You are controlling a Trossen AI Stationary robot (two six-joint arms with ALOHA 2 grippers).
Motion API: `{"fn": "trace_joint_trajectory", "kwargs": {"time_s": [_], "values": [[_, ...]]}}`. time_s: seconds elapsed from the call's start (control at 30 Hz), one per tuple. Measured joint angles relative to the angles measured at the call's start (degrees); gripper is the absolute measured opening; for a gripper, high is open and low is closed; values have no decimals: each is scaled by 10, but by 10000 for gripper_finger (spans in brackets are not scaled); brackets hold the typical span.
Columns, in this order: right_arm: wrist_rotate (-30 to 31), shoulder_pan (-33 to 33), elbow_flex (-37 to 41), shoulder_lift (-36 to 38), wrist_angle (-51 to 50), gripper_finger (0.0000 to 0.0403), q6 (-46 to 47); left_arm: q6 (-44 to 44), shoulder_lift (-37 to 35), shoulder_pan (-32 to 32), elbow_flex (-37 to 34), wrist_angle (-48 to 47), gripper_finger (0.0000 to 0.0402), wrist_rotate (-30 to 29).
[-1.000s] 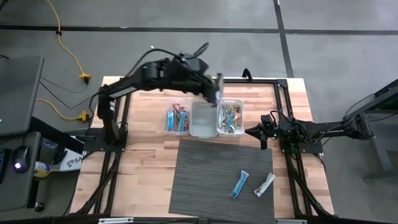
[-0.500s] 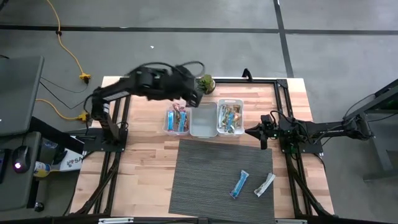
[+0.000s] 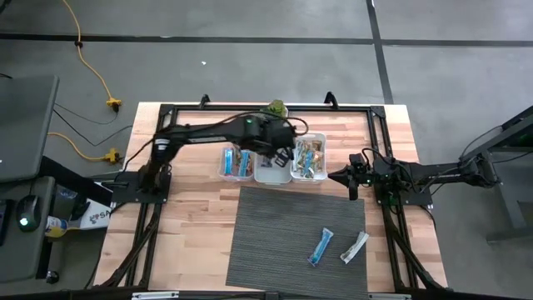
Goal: Pick and place Granola Bars by type
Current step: Put the blue granola bar into the gray bin
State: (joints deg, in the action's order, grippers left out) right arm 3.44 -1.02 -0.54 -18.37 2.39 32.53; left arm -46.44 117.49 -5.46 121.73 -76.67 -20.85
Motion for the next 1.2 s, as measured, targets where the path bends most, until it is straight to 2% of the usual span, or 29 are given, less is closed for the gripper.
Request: {"fn": "trace_joint_trajectory", "kwargs": {"time_s": [0.17, 0.57, 0.77, 1.0, 1.2], "values": [[0, 0, 0, 0, 0, 0, 0, 25, 43, -24, -1, 12, 50, 18], [0, 0, 0, 0, 0, 0, 0, 43, 113, -73, 0, 35, 57, 139], [0, 0, 0, 0, 0, 0, 0, 69, 120, -73, -6, 40, 102, 186], [0, 0, 0, 0, 0, 0, 0, 87, 121, -73, -22, 40, 180, 185], [0, 0, 0, 0, 0, 0, 0, 131, 96, -63, -14, 59, 199, 167]]}}
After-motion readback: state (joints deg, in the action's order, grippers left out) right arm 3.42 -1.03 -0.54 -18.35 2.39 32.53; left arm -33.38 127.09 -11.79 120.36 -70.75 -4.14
